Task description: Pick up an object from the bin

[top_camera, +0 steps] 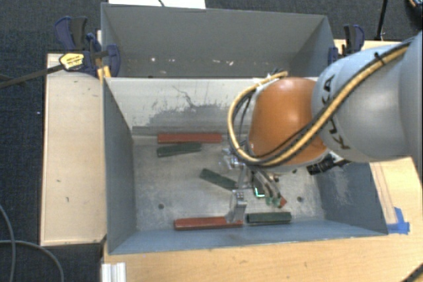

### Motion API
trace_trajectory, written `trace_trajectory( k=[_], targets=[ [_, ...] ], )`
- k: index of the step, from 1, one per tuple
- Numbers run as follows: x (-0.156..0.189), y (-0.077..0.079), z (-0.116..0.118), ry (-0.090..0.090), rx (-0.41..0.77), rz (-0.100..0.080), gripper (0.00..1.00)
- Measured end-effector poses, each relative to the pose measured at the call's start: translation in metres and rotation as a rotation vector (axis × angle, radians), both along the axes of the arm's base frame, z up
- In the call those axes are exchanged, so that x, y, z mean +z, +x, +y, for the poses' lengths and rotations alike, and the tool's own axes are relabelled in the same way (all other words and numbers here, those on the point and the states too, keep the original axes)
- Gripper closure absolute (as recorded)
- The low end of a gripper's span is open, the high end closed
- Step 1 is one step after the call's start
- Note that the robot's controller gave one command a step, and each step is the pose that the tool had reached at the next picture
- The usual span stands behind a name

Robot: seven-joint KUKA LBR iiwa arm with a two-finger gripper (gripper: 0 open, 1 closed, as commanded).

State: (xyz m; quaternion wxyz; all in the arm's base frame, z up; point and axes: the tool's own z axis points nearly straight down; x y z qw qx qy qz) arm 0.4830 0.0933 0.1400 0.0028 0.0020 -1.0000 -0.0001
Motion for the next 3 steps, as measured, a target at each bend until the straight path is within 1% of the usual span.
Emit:
trace_trajectory(
  k=[1, 3],
  targets=[
    [-0.0719, 0.0253, -0.0066, 0.000, -0.133, -0.004, 0.00],
    [-0.0703, 0.0268, -0.0062, 0.001, -0.139, -0.008, 0.00]
  ],
)
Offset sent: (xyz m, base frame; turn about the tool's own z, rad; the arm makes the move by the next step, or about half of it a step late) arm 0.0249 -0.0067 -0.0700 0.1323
